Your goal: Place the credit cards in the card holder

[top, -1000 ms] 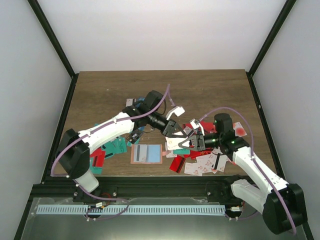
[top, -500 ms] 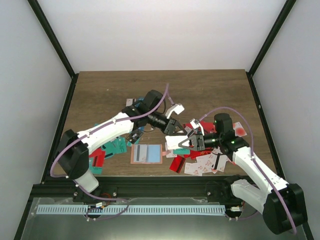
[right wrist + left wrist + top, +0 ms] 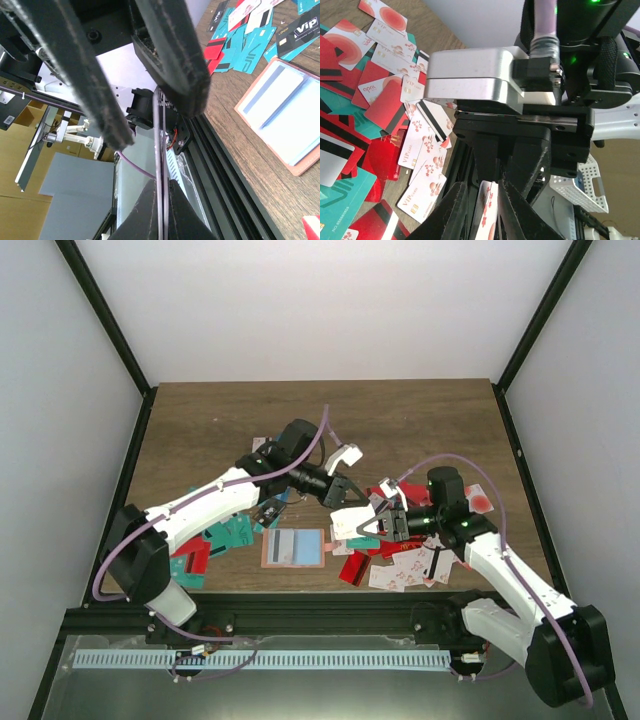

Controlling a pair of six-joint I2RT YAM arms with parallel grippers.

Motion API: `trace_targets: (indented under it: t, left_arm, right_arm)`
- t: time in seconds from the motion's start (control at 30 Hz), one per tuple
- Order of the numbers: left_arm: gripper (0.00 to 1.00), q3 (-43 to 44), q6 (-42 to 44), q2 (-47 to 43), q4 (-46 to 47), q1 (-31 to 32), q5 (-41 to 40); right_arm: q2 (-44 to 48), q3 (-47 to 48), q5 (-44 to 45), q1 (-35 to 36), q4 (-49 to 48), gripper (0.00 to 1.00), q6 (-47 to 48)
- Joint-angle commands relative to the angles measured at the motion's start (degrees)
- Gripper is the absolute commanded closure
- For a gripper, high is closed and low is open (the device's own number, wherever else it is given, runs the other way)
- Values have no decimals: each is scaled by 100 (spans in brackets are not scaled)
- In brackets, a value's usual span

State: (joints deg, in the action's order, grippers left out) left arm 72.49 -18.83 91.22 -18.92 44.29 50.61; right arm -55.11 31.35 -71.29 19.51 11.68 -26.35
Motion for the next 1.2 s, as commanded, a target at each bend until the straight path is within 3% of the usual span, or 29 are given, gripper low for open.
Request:
trace_targets:
  t: [0.0,0.13,0.3,0.43,0.7,0.93,1.17]
  left_arm:
    - [80,-50,230,-6,-85,12,370]
    - [81,-33,279,44,-105,21,606]
    - [95,-33,330,122,-119,42,739]
    - [96,-21,300,102,-108,33,511]
    - [96,71,-108,206,203,-98,-224]
    - [96,47,-109,905,858,-99,-59]
    - [96,330,-107,1770,1175,-117,-204]
  right_arm:
    - [-72,271,29,41,-19,99,94]
    - [-125,307,25,40,-30,99,97]
    - [-149,311,46,44,-64,99,68]
    - [-149,314,167,38,-31,99,31]
    - [-155,197,1643,37,704,92,-110]
    - [-140,-213,2692,38,561,77,-592]
    - [-420,-340,3676,33,705,46,-932]
